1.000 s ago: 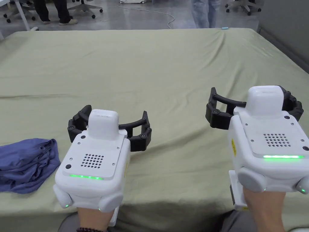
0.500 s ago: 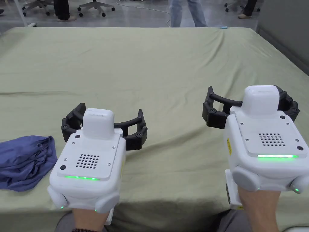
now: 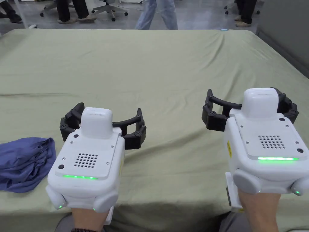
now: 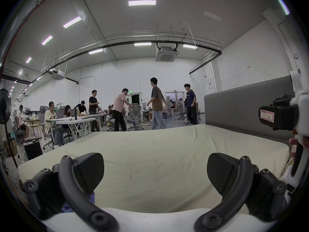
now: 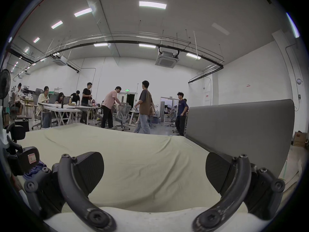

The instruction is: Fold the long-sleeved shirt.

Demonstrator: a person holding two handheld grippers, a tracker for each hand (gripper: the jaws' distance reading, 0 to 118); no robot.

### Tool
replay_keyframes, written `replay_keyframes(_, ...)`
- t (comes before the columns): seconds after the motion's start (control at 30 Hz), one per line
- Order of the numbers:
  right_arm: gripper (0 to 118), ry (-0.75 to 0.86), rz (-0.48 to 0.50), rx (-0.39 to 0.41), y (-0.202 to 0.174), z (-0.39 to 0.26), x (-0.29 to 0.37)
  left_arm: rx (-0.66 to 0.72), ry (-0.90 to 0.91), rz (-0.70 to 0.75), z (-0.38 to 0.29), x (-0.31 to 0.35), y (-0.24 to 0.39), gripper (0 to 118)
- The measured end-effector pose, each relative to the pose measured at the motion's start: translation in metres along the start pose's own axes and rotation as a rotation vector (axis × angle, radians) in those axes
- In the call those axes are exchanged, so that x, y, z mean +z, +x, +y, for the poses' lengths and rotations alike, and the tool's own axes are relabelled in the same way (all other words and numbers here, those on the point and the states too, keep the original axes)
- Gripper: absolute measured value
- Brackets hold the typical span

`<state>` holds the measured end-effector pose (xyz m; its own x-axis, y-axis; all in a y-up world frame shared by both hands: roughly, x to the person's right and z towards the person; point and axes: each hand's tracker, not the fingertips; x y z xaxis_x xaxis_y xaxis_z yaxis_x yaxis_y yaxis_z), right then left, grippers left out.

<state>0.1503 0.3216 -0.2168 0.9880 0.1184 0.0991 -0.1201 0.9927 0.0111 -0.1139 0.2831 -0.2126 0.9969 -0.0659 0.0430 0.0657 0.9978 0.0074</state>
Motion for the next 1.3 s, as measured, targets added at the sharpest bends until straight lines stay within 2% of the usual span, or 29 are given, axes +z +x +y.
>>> replay_keyframes(1.3, 118, -0.025, -0.005, -0.017, 0.0005, -0.0034, -0.0072, 0.005, 0.008, -0.024, 0.0034, -0.0068, 0.0019, 118)
